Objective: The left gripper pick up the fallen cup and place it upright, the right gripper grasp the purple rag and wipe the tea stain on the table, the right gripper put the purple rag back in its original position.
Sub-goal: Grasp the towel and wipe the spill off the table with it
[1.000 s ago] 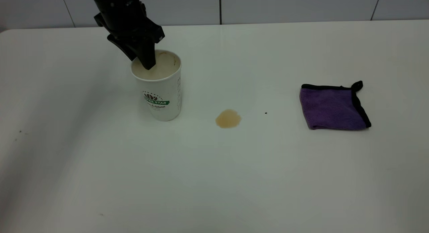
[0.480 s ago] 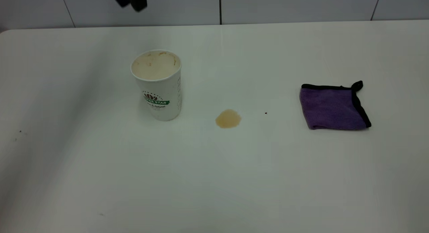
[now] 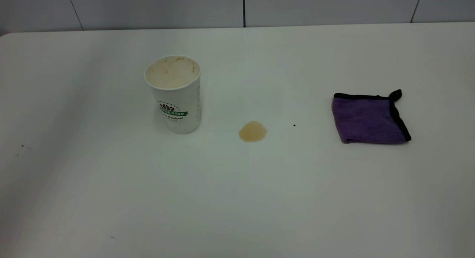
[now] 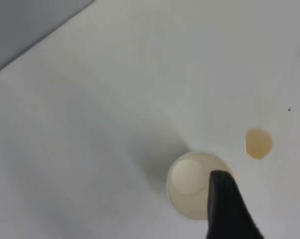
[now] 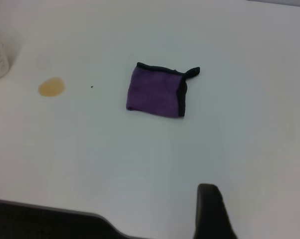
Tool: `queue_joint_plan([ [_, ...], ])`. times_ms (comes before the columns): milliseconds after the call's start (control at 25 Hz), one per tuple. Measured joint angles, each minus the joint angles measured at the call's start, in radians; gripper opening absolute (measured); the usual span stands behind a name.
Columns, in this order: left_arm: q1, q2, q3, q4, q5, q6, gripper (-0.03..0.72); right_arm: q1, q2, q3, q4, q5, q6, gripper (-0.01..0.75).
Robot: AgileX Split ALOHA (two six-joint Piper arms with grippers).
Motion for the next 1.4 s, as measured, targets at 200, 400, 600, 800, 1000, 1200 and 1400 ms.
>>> queue_joint_plan([
  [200,-0.021,-0.171,0.080,0.000,0.000,-0.091,0.408,0.000,0.000,0.000,0.000,0.000,0.000,0.498],
  [400,-0.021,-0.432,0.422,0.041,0.000,-0.107,0.420,0.000,0.000,0.000,0.000,0.000,0.000,0.498],
  [600,-0.021,-0.699,0.758,0.108,0.000,-0.152,0.462,0.000,0.000,0.000,0.000,0.000,0.000,0.498],
  [800,-0.021,-0.907,1.011,0.128,0.000,-0.211,0.507,0.000,0.000,0.000,0.000,0.000,0.000,0.498],
  [1000,-0.021,-1.059,1.222,0.128,0.000,-0.238,0.515,0.000,0.000,0.000,0.000,0.000,0.000,0.498],
  [1200,-0.021,-1.217,1.418,0.128,0.000,-0.243,0.516,0.000,0.000,0.000,0.000,0.000,0.000,0.498],
  [1400,-0.021,-1.370,1.597,0.128,-0.008,-0.243,0.516,0.000,0.000,0.000,0.000,0.000,0.000,0.498],
])
